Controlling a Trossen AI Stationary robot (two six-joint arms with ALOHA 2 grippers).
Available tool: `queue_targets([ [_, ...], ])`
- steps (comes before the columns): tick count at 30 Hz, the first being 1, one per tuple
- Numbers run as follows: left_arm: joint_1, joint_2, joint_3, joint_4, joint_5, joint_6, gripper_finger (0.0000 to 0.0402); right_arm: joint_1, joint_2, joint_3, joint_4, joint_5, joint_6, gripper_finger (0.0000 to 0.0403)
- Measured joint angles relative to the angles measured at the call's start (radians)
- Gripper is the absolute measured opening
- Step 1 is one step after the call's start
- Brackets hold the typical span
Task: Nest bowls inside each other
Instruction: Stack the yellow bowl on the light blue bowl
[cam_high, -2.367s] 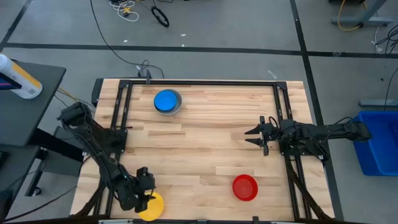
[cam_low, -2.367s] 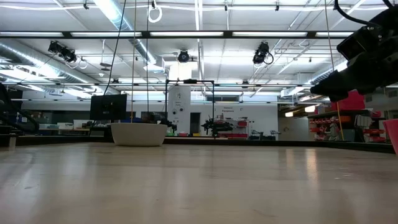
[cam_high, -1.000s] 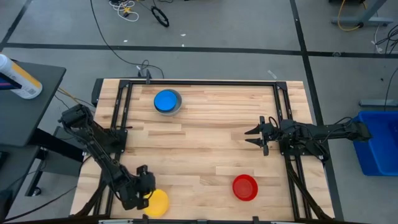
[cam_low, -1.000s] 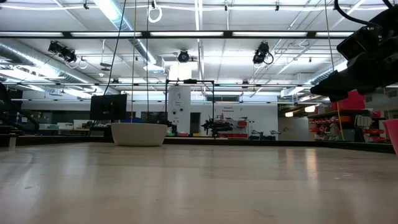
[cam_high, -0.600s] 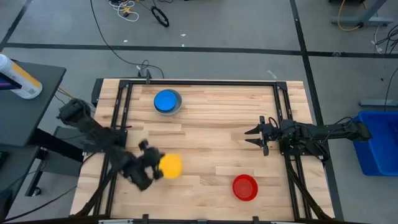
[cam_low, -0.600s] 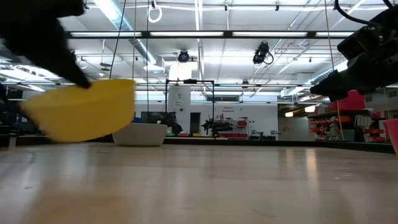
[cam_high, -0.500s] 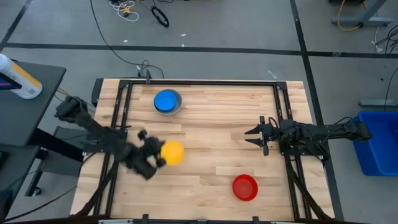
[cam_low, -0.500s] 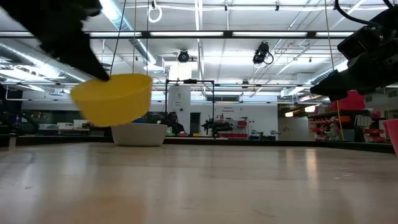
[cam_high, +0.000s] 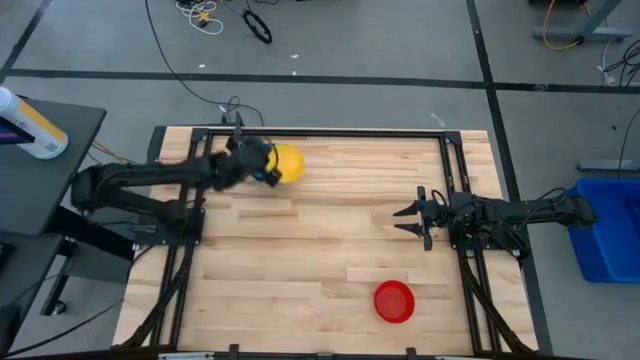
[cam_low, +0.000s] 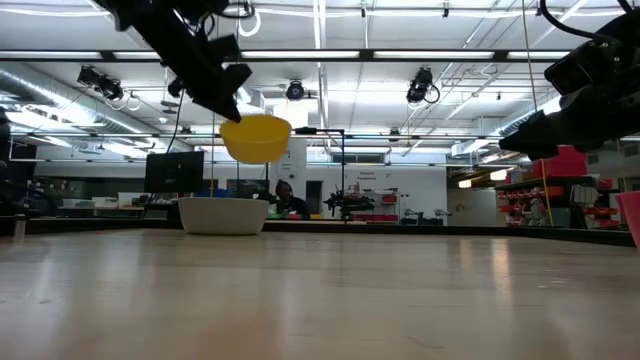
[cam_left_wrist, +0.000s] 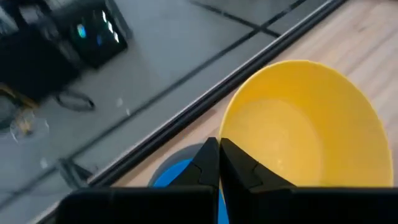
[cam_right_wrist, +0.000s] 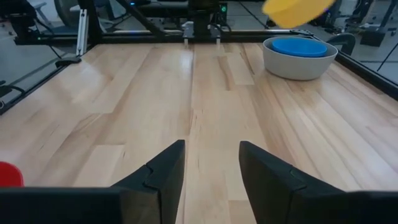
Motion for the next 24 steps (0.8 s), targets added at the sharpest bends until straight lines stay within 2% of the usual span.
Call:
queue_targets([
  [5, 0.229, 0.003, -0.015, -0.011, 0.199, 0.014, 0.0002, 0.000, 0.013, 0.000, 0.003, -0.018, -0.001, 0.0158],
  [13, 0.448, 0.008, -0.101, 0.045, 0.435, -0.037, 0.0002, 0.000, 0.036, 0.000, 0.004, -0.019, 0.001, 0.0162],
  [19, 0.476, 0.009, -0.181, 0.052, 0.468, -0.050, 0.0002, 0.000, 0.038, 0.000, 0.004, -0.025, 0.007, 0.0156],
  [24, 0.478, 0.009, -0.237, 0.049, 0.447, -0.054, 0.0002, 0.000, 0.038, 0.000, 0.004, -0.025, 0.012, 0.0160],
])
